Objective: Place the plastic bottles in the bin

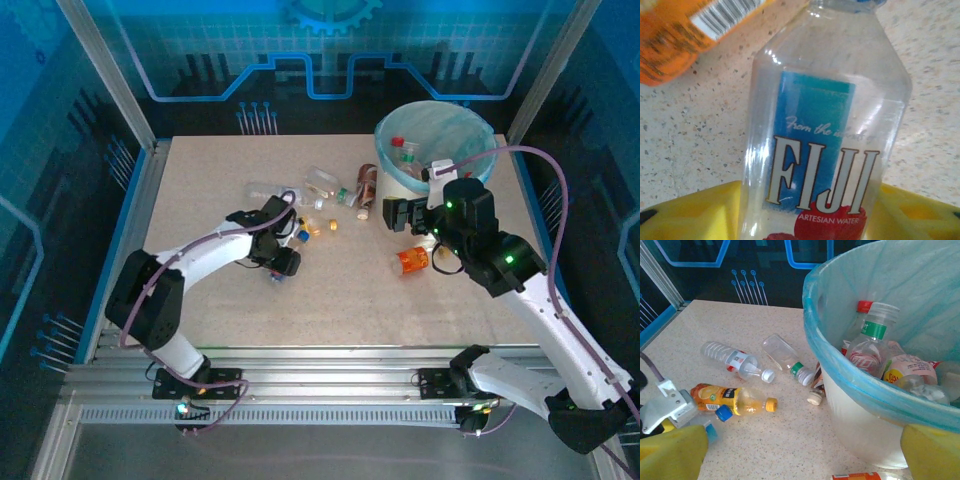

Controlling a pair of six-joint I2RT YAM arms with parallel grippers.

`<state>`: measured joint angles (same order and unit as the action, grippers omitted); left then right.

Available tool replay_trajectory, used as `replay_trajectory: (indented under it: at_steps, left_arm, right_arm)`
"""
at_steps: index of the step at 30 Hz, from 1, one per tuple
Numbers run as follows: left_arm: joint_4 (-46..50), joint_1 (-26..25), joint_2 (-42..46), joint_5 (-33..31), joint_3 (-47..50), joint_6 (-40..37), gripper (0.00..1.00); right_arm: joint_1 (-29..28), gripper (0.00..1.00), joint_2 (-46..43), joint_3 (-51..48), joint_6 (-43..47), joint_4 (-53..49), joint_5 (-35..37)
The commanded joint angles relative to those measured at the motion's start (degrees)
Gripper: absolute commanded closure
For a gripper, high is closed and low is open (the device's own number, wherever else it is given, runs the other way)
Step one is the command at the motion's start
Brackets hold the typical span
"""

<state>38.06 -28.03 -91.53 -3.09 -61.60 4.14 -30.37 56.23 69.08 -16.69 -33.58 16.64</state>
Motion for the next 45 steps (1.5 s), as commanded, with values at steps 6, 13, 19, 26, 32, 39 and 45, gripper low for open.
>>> replay_trajectory:
  at_steps: [6,13,19,26,32,39,45]
  left_arm:
    - [-8.17,-1.63,12.72,11.88,4.16,-2.97,0.43]
    - [-19.63,-3.05,24.28,23.35,8.97,-2.97,0.43]
    - [-24.74,-3.95,29.93,29.71,10.28,-2.30,0.43]
    - [-26.02,-5.53,32.15,33.08,9.83,-2.38,0.43]
    - [-28.20,-6.41,33.20,34.38,10.43,-1.87,0.43]
    - [-29.93,-6.88,34.02,35.04,10.89,-1.08,0.43]
    - [-29.83,-7.34,33.97,34.91,10.62,-1.04,0.43]
  right_arm:
    - [-0.74,0.00,-2.12,1.28,2.93,2.39,-12.78]
    - [-1.27,0.07,-1.50,0.60,4.46,8.97,-32.41]
    - [-3.51,0.13,1.88,2.42,4.19,9.02,-35.24]
    - [-4.03,0.22,3.95,2.29,0.73,12.05,-38.13]
    - [-4.17,0.28,5.10,2.39,-0.57,12.42,-38.34]
    - [-4.18,0.39,6.48,2.36,-2.61,14.65,-42.65]
    - [-4.42,0.47,7.71,2.72,-3.20,15.92,-46.04]
